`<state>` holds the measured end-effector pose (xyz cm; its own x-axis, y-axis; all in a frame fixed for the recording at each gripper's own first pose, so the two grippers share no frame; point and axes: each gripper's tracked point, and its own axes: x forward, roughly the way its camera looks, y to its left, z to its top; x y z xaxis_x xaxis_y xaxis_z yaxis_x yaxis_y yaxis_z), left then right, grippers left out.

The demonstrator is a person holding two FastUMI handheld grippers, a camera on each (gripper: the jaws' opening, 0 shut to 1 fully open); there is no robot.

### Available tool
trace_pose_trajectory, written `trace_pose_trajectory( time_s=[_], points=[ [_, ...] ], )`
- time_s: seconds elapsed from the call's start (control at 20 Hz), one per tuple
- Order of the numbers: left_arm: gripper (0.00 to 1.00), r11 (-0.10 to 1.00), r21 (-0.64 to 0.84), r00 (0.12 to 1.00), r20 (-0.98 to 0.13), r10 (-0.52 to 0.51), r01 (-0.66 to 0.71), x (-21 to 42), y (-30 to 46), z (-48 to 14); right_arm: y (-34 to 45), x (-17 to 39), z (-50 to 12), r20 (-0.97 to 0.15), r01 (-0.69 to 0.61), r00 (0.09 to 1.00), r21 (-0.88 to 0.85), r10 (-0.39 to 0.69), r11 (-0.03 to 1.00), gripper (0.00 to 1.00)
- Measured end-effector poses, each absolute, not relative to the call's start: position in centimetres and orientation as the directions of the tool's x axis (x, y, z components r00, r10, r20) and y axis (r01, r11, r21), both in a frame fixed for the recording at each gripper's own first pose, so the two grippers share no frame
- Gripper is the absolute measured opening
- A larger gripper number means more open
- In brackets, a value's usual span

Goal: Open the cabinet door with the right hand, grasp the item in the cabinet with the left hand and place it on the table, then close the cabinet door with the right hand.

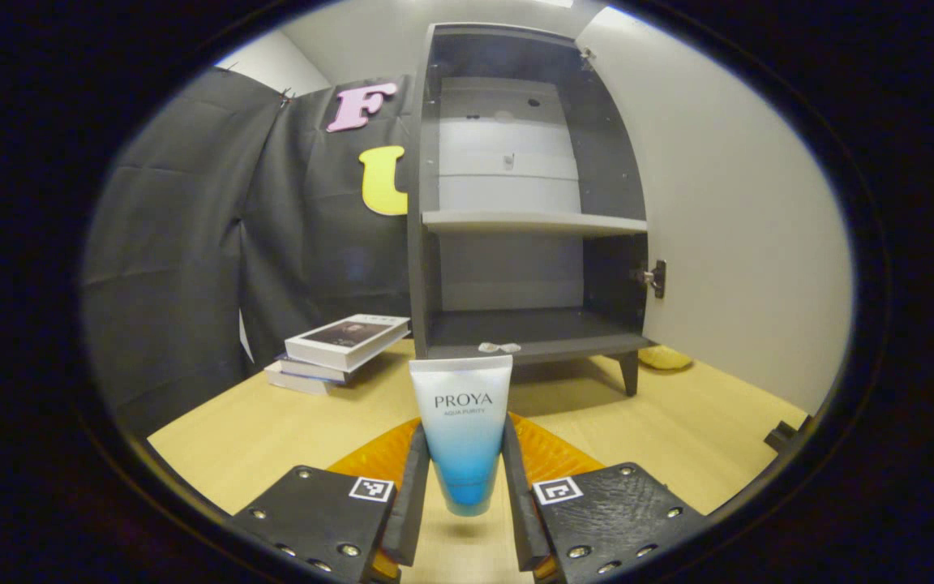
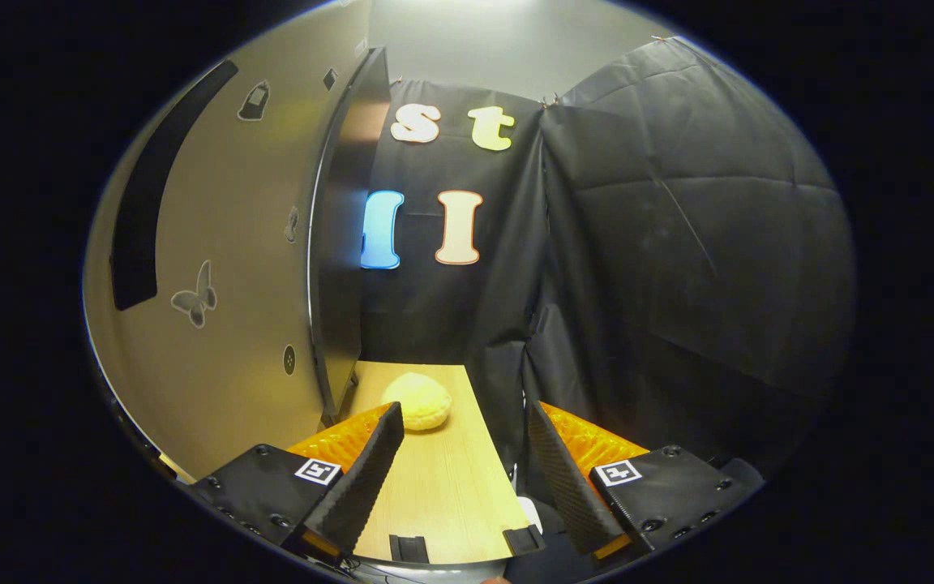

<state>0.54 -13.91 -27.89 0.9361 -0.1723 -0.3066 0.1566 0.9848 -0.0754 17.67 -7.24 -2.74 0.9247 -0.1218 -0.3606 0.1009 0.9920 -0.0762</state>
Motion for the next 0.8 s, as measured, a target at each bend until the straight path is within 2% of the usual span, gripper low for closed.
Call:
trace_pose_trajectory(
  time_s=[0.15,0.2,0.35,0.5,0.65,0.8],
  points=[
    [0.45,0.984,-0.087,0.924,-0.340,-0.176,0.155,-0.4,-14.1,-30.4,-7.1,17.8,-2.8,-0.365,0.099,0.923,-0.079,-0.121,0.992,0.97],
    [0.51,0.984,-0.090,0.923,-0.343,-0.174,0.152,-0.6,-14.0,-31.0,-7.1,17.8,-2.9,-0.366,0.098,0.922,-0.082,-0.121,0.992,0.97],
    [0.46,0.985,-0.096,0.923,-0.348,-0.165,0.140,-1.0,-14.2,-32.6,-6.7,18.0,-3.2,-0.375,0.083,0.920,-0.098,-0.114,0.992,0.97],
    [0.46,0.987,-0.099,0.916,-0.369,-0.157,0.129,-1.5,-14.6,-34.2,-6.3,18.0,-3.6,-0.382,0.070,0.918,-0.104,-0.105,0.992,0.97],
    [0.53,0.989,-0.098,0.914,-0.379,-0.144,0.115,-2.3,-14.6,-34.7,-6.0,18.0,-4.0,-0.392,0.058,0.915,-0.098,-0.092,0.994,0.97],
    [0.51,0.989,-0.093,0.914,-0.380,-0.140,0.113,-2.5,-14.6,-34.6,-6.4,18.1,-4.1,-0.393,0.064,0.915,-0.086,-0.093,0.994,0.97]
  ],
)
